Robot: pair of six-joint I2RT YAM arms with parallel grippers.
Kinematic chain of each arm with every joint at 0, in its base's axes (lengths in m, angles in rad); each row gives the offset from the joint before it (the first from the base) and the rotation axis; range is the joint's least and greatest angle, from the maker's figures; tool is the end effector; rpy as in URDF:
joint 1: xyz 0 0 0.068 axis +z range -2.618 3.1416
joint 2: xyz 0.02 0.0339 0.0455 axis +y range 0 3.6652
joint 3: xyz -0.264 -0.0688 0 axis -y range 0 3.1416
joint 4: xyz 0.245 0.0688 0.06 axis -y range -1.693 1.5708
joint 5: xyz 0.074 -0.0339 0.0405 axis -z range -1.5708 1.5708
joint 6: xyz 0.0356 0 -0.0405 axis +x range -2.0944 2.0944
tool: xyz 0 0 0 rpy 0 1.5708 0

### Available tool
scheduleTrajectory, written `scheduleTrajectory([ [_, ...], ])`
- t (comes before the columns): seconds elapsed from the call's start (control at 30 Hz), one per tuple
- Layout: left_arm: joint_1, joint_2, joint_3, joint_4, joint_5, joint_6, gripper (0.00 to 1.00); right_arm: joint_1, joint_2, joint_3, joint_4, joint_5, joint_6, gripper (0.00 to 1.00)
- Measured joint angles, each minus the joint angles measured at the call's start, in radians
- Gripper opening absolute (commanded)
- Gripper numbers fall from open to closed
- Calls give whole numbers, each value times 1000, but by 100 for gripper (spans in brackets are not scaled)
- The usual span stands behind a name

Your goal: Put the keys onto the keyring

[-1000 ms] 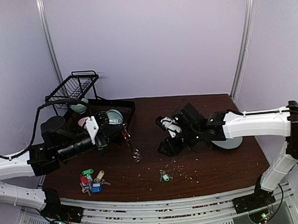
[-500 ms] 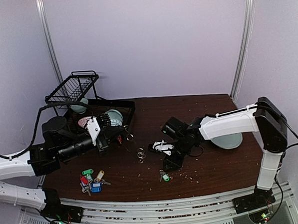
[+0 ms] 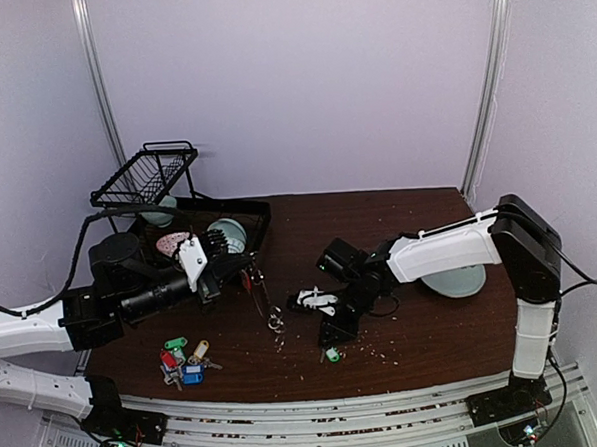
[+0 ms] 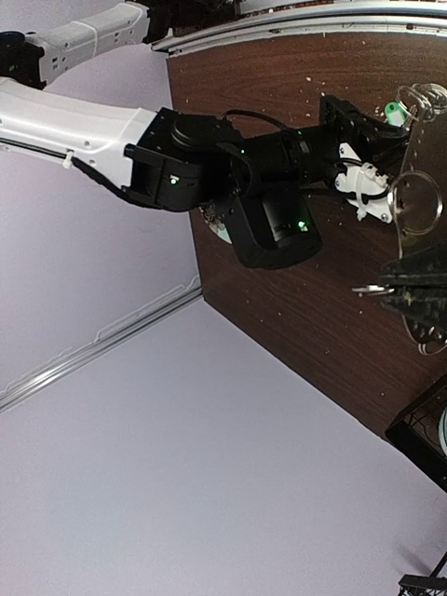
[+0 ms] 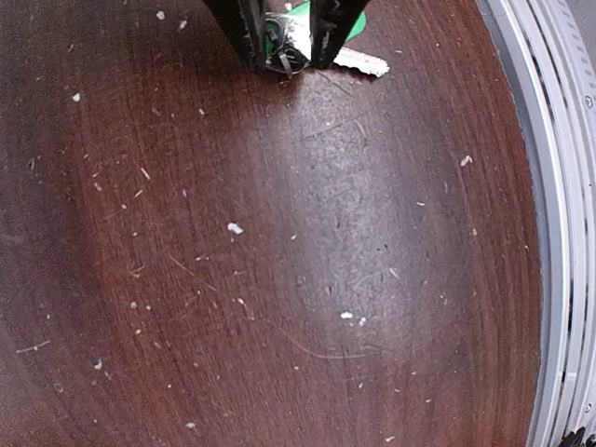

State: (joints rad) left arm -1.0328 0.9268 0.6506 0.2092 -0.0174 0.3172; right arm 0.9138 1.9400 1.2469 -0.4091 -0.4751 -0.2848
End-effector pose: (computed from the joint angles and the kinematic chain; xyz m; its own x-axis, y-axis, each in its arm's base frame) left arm 0.1148 -0.1911 0.3082 0.2324 0.2191 -0.9476 0.8180 0.4830 0.3123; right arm 0.2252 0.3186 0.1551 -0.2897 -0.7846 -0.5481 -0.9500 0.1657 0.2648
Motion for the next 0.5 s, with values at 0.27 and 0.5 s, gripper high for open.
scheduleTrajectory([
  [0.27, 0, 5, 0, 0, -6, 5, 0, 0, 18, 6, -3, -13, -4, 0],
  [0.5, 0, 6, 0, 0, -6, 6, 0, 0, 10, 5, -8, -16, 5, 0],
])
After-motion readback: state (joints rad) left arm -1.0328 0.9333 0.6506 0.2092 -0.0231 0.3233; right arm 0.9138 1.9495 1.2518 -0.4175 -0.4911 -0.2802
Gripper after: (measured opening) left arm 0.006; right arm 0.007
